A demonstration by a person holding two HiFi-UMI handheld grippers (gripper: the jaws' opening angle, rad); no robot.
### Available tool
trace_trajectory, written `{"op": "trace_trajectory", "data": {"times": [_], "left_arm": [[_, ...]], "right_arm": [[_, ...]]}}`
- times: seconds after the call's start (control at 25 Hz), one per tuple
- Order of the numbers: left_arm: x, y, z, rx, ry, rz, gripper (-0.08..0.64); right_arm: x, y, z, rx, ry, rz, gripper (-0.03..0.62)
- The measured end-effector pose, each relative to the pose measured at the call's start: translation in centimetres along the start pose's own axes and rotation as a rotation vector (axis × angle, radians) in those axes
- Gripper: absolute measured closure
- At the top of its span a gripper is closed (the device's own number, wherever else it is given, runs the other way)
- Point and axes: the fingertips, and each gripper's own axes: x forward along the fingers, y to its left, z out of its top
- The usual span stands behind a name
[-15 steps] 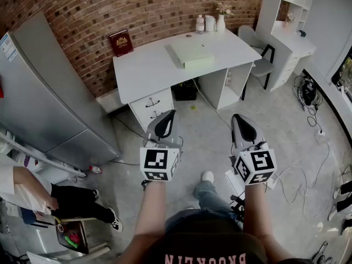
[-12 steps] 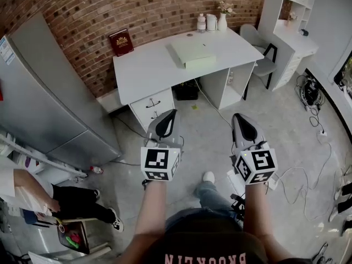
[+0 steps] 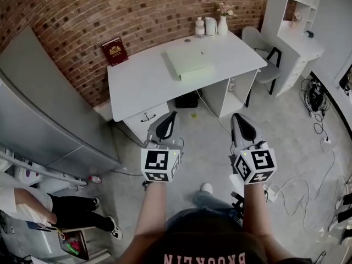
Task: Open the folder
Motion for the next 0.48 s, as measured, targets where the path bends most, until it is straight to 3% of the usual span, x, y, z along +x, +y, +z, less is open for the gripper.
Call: {"op": "trace_trajectory", "data": {"times": [0.28, 0.48], "left_arm": [[6.9, 0.4, 0.5, -0.021, -0.011, 0.031, 0.561], [9.3, 0.0, 0.1, -0.061, -0.027, -0.014, 0.561]], "right_arm": [[5.4, -5.6, 1.2, -0.018, -0.005, 0.021, 0.592], [7.5, -7.6, 0.9, -0.038, -0.006, 0.004, 0.592]]}}
